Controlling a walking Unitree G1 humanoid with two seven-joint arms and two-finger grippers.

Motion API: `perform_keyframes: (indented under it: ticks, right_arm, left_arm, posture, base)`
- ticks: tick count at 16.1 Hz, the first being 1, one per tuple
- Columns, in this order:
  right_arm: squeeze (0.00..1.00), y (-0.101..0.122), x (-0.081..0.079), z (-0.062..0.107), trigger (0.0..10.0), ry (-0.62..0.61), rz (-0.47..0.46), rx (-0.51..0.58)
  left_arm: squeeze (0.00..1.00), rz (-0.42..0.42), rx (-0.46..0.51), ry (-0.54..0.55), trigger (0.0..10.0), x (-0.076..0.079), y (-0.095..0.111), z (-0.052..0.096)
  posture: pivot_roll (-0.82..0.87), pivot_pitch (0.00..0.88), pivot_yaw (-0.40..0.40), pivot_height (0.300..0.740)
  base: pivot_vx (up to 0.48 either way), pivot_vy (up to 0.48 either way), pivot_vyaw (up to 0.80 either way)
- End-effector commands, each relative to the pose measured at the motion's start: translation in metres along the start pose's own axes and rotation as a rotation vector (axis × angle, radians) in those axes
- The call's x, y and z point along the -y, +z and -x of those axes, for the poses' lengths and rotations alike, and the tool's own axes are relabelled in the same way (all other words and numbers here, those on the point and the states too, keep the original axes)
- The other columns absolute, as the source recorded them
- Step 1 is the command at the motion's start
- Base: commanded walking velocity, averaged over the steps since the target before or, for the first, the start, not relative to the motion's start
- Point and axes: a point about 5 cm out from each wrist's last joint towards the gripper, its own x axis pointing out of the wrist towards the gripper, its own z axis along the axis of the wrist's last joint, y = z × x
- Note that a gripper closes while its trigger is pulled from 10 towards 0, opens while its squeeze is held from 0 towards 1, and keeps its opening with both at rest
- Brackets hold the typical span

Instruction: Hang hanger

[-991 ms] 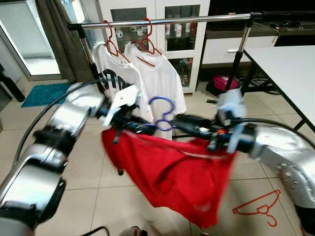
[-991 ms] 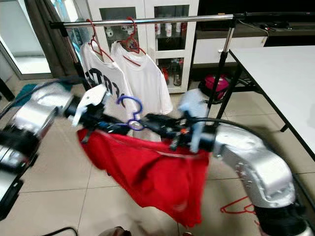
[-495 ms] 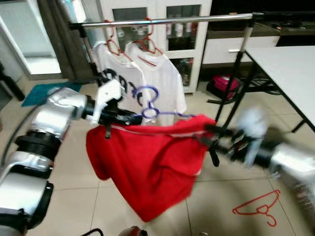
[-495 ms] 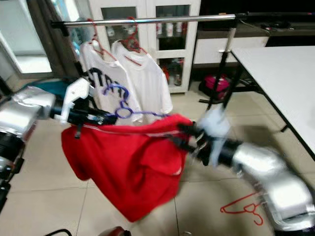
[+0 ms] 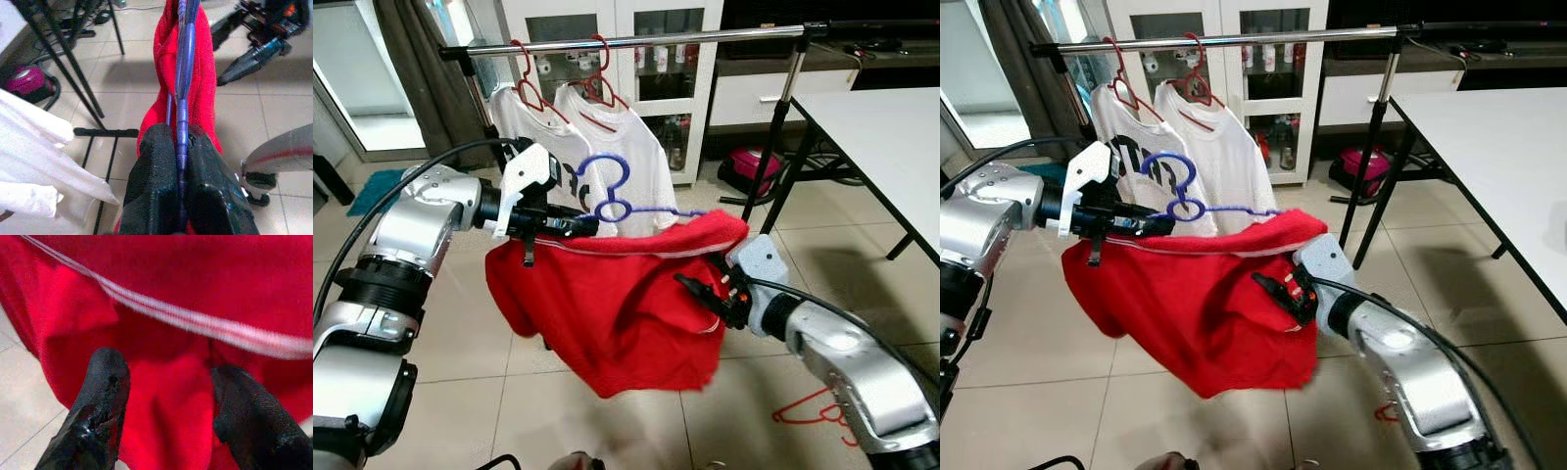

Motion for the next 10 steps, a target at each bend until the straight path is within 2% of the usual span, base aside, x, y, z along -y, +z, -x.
perform_keyframes:
  ticks: [1, 5, 7, 10]
  right_arm:
    - [0.0, -0.002, 0.002, -0.002, 10.0, -0.048, 0.001, -0.021]
    - [0.0, 0.003, 0.015, -0.001, 10.0, -0.153, -0.04, 0.018]
    - [0.0, 0.003, 0.016, -0.001, 10.0, -0.157, -0.045, 0.025]
    - [0.0, 0.008, 0.017, -0.011, 10.0, -0.153, -0.032, 0.099]
  left_arm:
    - [0.0, -0.022, 0.042, 0.048, 0.0, -0.003, 0.01, 0.01]
    - [0.0, -0.013, 0.063, 0.093, 0.0, -0.008, 0.016, 0.019]
    - [0.0, -0.011, 0.071, 0.093, 0.0, -0.008, 0.017, 0.02]
    - [0.0, 0.0, 0.101, 0.037, 0.0, -0.004, 0.023, 0.023]
  posture:
    - [-0.19, 0.0, 0.072, 0.71]
    - [-0.19, 0.0, 0.071, 0.71]
    - [-0.19, 0.0, 0.071, 0.71]
    - [-0.19, 0.0, 0.079, 0.71]
  base:
    - [0.0, 0.0, 0.0]
    - [0.0, 0.0, 0.0]
    - [0.0, 0.0, 0.0]
    - [0.0, 0.0, 0.0]
